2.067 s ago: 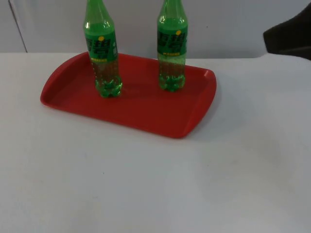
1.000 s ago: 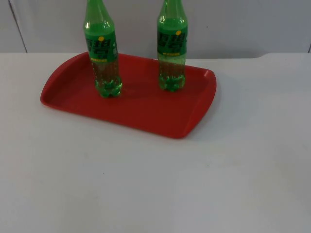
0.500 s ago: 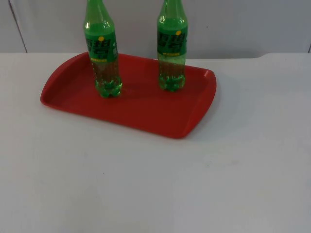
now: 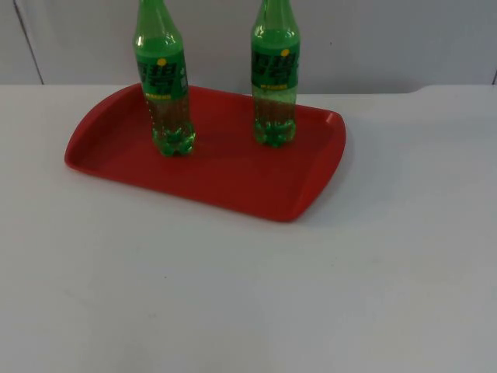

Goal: Place the bottle upright on the tray.

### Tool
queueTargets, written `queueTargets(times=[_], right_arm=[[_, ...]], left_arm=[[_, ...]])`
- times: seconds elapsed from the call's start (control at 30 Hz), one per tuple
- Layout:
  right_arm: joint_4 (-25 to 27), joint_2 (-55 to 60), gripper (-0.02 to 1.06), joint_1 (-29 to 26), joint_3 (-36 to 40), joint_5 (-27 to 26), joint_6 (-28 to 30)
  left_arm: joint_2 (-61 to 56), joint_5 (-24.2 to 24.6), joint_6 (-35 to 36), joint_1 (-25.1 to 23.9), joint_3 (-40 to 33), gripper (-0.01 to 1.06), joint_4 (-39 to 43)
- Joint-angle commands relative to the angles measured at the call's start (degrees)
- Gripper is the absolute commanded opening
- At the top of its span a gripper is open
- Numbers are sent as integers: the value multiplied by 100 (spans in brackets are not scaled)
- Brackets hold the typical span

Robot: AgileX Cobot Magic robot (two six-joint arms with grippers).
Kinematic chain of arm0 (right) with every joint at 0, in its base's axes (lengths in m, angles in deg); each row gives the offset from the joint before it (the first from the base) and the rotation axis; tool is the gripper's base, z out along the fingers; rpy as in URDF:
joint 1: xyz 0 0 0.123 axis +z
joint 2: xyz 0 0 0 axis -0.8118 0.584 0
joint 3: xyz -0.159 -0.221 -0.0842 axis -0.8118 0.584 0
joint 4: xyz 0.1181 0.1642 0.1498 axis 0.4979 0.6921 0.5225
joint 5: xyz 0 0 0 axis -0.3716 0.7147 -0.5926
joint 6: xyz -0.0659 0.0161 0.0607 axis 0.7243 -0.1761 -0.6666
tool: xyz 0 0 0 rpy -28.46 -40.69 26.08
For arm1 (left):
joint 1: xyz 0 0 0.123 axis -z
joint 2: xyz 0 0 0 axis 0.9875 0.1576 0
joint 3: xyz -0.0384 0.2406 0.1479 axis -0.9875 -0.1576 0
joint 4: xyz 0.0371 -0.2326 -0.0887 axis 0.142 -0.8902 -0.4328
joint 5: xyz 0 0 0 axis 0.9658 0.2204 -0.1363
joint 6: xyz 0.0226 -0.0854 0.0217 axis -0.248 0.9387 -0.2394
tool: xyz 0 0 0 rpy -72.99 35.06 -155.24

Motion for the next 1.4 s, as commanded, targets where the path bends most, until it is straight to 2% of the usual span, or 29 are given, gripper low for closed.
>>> queueTargets(times=[0.0,0.7,0.83,1.37], right_arm=[[-107,-22,105,-5,88,78,-76],[-161,-22,105,-5,241,154,-133],[-457,-22,105,-5,241,154,-522],[-457,-22,105,-5,241,154,-510]], left_arm=[[-20,-7,20,40,-24,105,37],[-20,-7,20,40,-24,105,49],[-20,-7,20,40,-24,105,49],[-20,-7,20,40,-24,105,49]])
